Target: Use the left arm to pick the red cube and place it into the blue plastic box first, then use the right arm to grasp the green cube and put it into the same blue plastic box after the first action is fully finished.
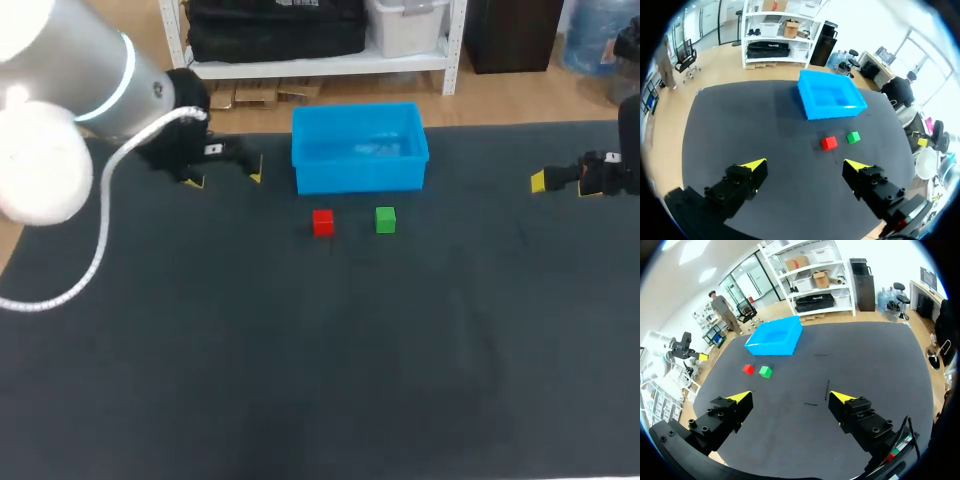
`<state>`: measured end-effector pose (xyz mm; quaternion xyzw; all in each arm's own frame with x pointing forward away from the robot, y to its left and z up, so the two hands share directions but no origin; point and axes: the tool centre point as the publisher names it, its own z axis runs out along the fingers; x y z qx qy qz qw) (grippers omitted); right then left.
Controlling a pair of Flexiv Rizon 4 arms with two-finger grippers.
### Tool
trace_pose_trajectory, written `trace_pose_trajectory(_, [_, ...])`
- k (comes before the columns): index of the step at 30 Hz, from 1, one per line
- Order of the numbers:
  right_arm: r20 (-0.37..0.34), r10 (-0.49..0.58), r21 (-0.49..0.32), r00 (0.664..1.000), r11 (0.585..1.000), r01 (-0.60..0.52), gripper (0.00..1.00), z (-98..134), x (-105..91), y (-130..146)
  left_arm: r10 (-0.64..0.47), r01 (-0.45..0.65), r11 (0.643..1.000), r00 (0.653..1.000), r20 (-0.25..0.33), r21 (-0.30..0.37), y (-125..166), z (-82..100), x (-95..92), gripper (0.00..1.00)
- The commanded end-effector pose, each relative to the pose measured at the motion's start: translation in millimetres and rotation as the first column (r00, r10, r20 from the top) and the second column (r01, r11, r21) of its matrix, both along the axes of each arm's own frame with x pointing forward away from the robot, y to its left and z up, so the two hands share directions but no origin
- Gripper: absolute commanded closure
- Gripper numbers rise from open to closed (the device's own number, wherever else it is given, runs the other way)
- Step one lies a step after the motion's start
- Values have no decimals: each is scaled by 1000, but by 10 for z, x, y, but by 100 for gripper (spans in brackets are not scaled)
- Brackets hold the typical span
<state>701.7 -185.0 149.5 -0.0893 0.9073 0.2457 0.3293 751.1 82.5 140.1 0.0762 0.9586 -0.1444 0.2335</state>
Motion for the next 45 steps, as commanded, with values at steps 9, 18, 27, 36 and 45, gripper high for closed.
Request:
trace_pose_trajectory(9, [0, 0, -1, 1000, 1000, 0, 0, 2, -5, -3, 143, -122, 960, 988, -65, 250, -237, -3, 287, 0])
trace_pose_trajectory(18, [0, 0, -1, 1000, 1000, 0, 0, 2, -5, -3, 165, -128, 951, 980, -111, 282, -381, -95, 419, 0])
trace_pose_trajectory(27, [0, 0, -1, 1000, 1000, 0, 0, 2, -5, -3, 177, -123, 944, 972, -155, 307, -556, -188, 517, 0])
trace_pose_trajectory(36, [0, 0, -1, 1000, 1000, 0, 0, 2, -5, -3, 177, -119, 945, 969, -172, 305, -727, -213, 634, 0])
trace_pose_trajectory(45, [0, 0, -1, 1000, 1000, 0, 0, 2, -5, -3, 170, -111, 953, 967, -192, 283, -872, -267, 657, 0])
